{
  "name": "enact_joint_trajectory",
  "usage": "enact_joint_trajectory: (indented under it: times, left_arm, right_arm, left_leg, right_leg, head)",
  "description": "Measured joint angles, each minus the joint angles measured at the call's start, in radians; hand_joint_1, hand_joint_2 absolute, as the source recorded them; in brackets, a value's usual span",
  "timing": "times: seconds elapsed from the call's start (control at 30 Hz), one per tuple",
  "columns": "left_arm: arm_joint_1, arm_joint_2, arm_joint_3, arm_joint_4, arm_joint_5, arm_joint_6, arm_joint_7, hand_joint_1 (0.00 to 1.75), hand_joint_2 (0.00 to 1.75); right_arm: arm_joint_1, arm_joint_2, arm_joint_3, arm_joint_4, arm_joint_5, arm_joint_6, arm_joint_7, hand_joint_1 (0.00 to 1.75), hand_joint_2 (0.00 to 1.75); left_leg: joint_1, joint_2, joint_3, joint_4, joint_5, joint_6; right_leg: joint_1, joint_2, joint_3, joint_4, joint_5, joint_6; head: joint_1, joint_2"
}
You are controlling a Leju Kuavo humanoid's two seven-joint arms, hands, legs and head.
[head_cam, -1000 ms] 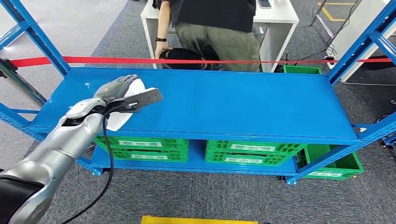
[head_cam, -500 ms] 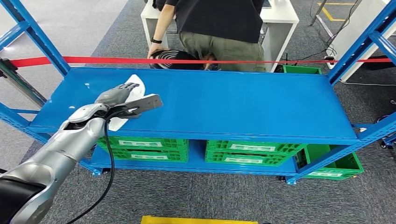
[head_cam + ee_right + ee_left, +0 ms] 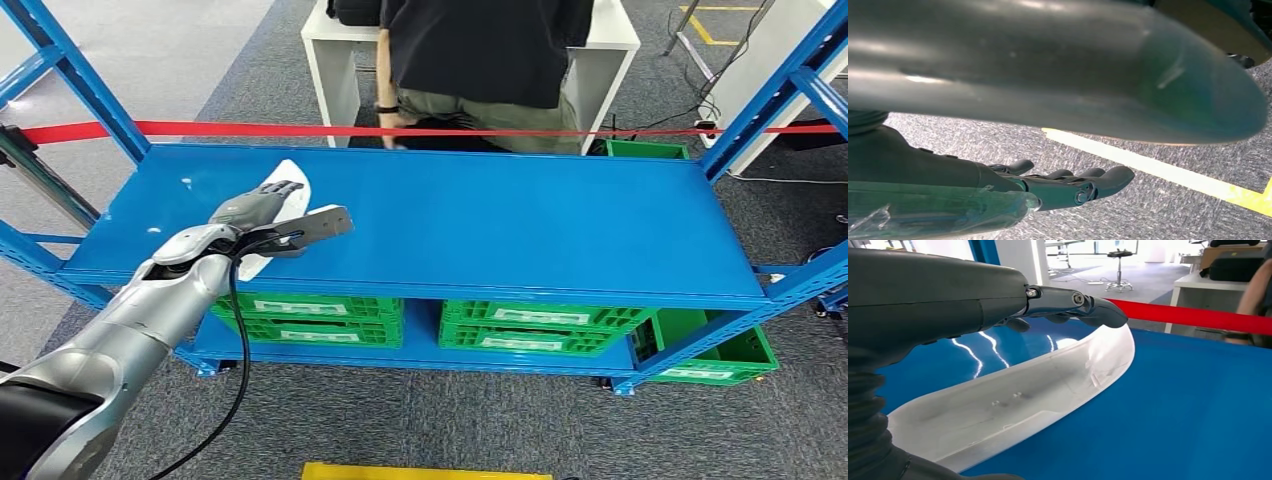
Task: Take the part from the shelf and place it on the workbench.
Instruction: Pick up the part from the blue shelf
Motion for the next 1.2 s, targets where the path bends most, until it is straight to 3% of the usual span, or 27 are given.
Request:
enact_joint_trajectory:
  times: [0.67,1.2]
  left_arm:
    - [0.001,0.000,0.001,0.016,-0.008,-0.043,0.014,0.00,1.75]
    - [0.018,0.021,0.022,0.112,-0.028,-0.033,0.051,0.00,1.75]
  right_arm:
    - [-0.001,0.000,-0.005,0.000,0.007,0.000,0.001,0.00,0.00]
    - [-0.003,0.001,-0.032,0.000,0.009,-0.004,0.000,0.00,0.00]
  left_leg:
    - [0.000,0.000,0.000,0.000,0.000,0.000]
    - [0.000,0.000,0.000,0.000,0.000,0.000]
  right_leg:
    - [0.000,0.000,0.000,0.000,0.000,0.000]
    - [0.000,0.000,0.000,0.000,0.000,0.000]
  head:
    - [0.000,0.000]
    - [0.000,0.000]
